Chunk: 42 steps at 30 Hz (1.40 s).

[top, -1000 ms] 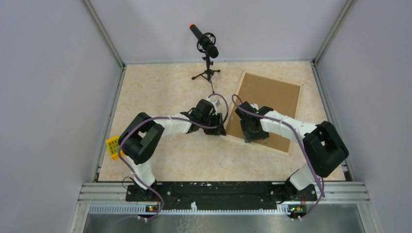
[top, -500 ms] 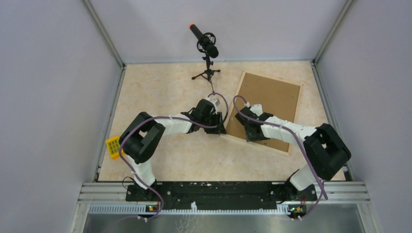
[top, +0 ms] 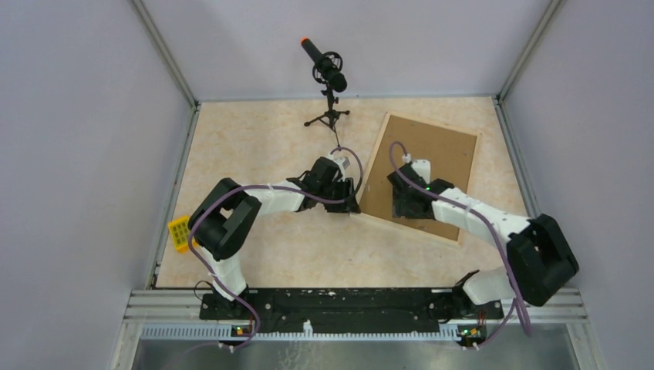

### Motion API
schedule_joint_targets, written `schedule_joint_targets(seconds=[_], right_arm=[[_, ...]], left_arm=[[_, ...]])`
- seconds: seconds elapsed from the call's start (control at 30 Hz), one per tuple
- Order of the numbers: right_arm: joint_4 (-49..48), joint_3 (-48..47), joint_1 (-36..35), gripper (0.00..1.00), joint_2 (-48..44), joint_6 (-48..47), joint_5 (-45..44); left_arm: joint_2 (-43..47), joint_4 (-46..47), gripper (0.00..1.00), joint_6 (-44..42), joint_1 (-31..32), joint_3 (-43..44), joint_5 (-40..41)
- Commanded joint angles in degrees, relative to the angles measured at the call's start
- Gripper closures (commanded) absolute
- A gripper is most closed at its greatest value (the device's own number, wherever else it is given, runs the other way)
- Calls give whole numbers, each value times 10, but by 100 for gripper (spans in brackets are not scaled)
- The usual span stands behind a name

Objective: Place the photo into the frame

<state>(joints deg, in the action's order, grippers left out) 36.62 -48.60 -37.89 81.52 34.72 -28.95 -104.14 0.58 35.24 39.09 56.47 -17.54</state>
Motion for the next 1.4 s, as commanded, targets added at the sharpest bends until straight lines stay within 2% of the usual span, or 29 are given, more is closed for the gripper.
schedule_joint_targets(seconds=[0.0,0.07,0.13,0.27,0.47,0.5,0.77,1.2,1.37], right_arm=[[-37,0,98,27,-83,-41,161],[-101,11,141,23,-84,-69,271],[-134,-2,149,24,-54,-63,370],[-219,-26,150,34,15,-16,463],[-263,-72,149,68,133,-11,451],[-271,-77,150,70,146,-10,447],[-339,-98,155,72,224,14,425],[-461,-37,165,78,268,88,567],[-481,-19,179,78,270,92,571]], left_arm=[[6,-55,47,-15,-2,-10,-8],[6,-44,47,-9,-2,-9,-18],[1,-42,47,-6,-4,-3,-22],[-14,-19,48,1,-14,1,-37],[-50,-10,53,-2,-26,19,-46],[-53,-10,54,-3,-26,21,-47],[-61,3,57,-21,-26,-1,-19],[-55,18,58,-47,-26,-40,-7],[-61,20,59,-48,-27,-38,-11]])
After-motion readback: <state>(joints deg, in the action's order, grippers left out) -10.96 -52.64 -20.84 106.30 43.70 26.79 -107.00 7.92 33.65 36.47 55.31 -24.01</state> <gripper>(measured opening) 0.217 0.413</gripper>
